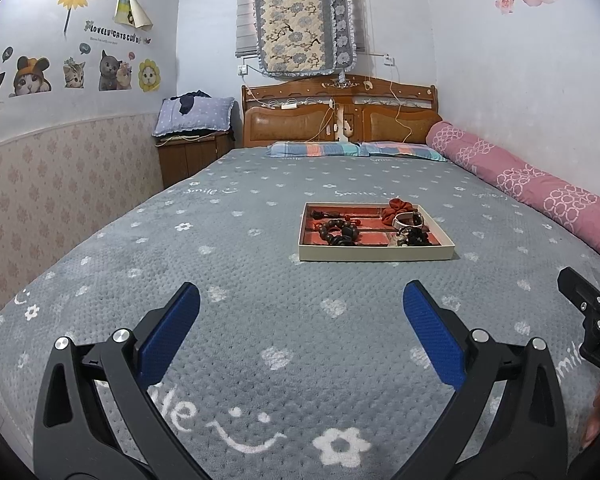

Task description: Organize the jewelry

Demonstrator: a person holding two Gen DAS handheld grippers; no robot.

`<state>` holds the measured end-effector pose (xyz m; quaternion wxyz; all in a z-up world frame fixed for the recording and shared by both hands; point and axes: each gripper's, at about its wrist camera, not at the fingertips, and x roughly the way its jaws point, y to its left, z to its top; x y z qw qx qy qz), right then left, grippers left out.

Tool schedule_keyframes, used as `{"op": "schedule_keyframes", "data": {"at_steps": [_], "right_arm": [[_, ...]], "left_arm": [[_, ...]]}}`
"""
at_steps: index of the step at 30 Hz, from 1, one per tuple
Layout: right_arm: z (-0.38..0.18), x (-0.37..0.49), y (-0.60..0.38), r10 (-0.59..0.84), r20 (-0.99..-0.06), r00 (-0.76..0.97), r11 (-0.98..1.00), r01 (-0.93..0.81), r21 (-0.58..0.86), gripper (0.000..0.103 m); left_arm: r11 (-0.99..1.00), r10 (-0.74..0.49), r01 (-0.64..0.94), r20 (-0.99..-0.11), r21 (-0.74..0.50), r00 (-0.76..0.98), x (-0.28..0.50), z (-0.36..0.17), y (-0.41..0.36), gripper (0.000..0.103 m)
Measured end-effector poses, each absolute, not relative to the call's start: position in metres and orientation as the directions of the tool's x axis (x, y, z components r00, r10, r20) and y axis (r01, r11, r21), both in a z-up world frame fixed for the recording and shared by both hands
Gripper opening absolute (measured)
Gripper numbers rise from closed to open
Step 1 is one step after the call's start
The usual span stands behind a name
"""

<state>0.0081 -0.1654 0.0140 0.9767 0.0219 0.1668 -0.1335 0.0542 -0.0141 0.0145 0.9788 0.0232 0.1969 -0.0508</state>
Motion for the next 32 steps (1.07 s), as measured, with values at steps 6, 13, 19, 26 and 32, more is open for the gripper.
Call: {"op": "schedule_keyframes", "data": {"at_steps": [6,13,19,26,32], "right_arm": [[0.0141,0.0079,-0.1656,-0.253,-0.331,0.909,0.963,0.268,0.0,0.099],[0.014,0.0079,-0.1651,-0.254,-0.336,0.907,0.963,0.27,0.0,0.099],[0.0144,0.0067,-0.1619,-0.253,-0.336,0.907,0.963,0.269,0.002,0.099],[0.0141,0.0064,-0.1608,-0.251,-0.339,0.907,0.963,0.268,0.002,0.099],[0.0132,0.0059,-0.1595,-0.25,-0.342,0.906,0.964,0.267,0.002,0.099]], "left_arm": [[0.994,-0.09,0.108,-0.388,0.025,0.917,0.0541,0.0145,-0.0144,0.098],[0.994,-0.09,0.109,-0.384,0.03,0.919,0.0531,0.016,-0.0167,0.098],[0.993,-0.095,0.113,-0.389,0.024,0.916,0.0521,0.0173,-0.0175,0.098],[0.993,-0.095,0.113,-0.389,0.024,0.916,0.0514,0.0177,-0.0162,0.098],[0.993,-0.093,0.111,-0.388,0.025,0.917,0.0509,0.0174,-0.0141,0.098]]}}
